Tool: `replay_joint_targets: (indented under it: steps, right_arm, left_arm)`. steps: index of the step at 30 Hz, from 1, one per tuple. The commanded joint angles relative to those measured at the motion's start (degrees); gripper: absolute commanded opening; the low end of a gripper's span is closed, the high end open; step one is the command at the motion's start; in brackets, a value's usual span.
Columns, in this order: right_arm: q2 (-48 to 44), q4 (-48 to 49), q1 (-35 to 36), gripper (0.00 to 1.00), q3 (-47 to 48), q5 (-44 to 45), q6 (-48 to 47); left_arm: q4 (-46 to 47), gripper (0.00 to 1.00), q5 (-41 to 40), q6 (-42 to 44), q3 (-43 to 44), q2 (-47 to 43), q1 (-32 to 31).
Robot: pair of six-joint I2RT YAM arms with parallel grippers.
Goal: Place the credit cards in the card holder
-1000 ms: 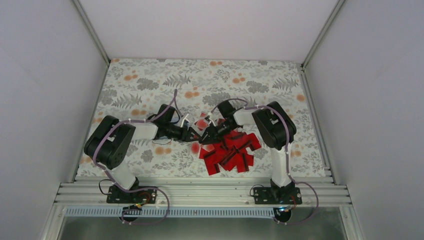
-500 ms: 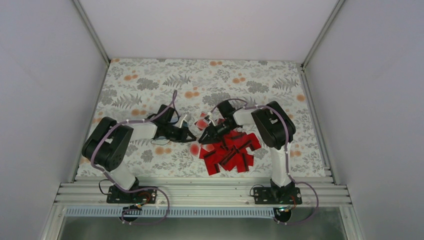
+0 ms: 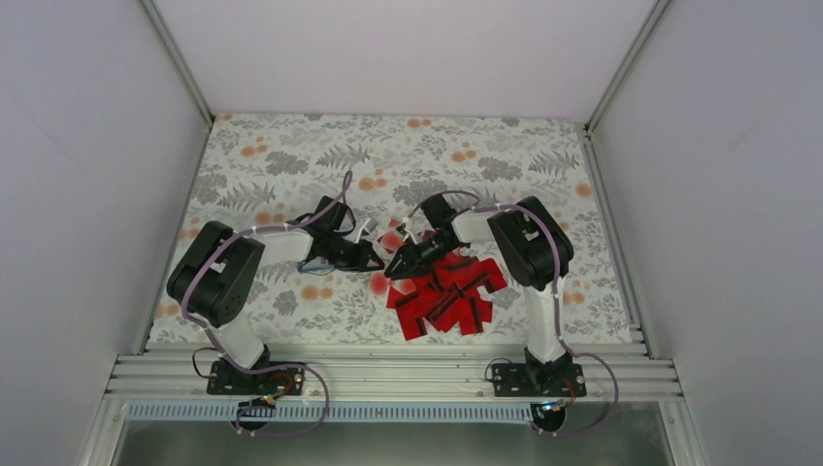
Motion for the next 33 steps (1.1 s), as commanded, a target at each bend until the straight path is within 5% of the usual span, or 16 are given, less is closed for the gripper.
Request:
replay_joint_targets:
  steps: [1, 10, 22, 27, 33]
  right_arm:
    - [0.5, -0.5, 0.1, 0.29, 0.4, 5.3, -1.1]
    - [-8.4, -1.5, -3.3, 0.44, -1.5, 3.3, -1.1]
    - [-9.8, -4.0, -4.3, 0.5, 6.0, 6.3, 0.4]
    - [-6.5, -3.3, -2.6, 0.48, 11.0, 7.3, 2.7]
    - [-3.0, 1.6, 0.4, 0.45, 13.9, 8.8, 8.2]
  left_arm:
    - [-0.2, 0.03, -0.2, 0.1, 0.2, 1.5, -0.8]
    - [-5.5, 0.02, 0.0, -1.7, 4.1, -6.8, 3.3]
    - [-19.8, 0.02, -3.8, 4.4, 7.9, -18.2, 24.2]
    - [-16.3, 0.02, -0.6, 2.5, 3.8, -19.8, 33.2]
    - [-4.8, 0.02, -4.1, -4.1, -4.7, -22.8, 34.2]
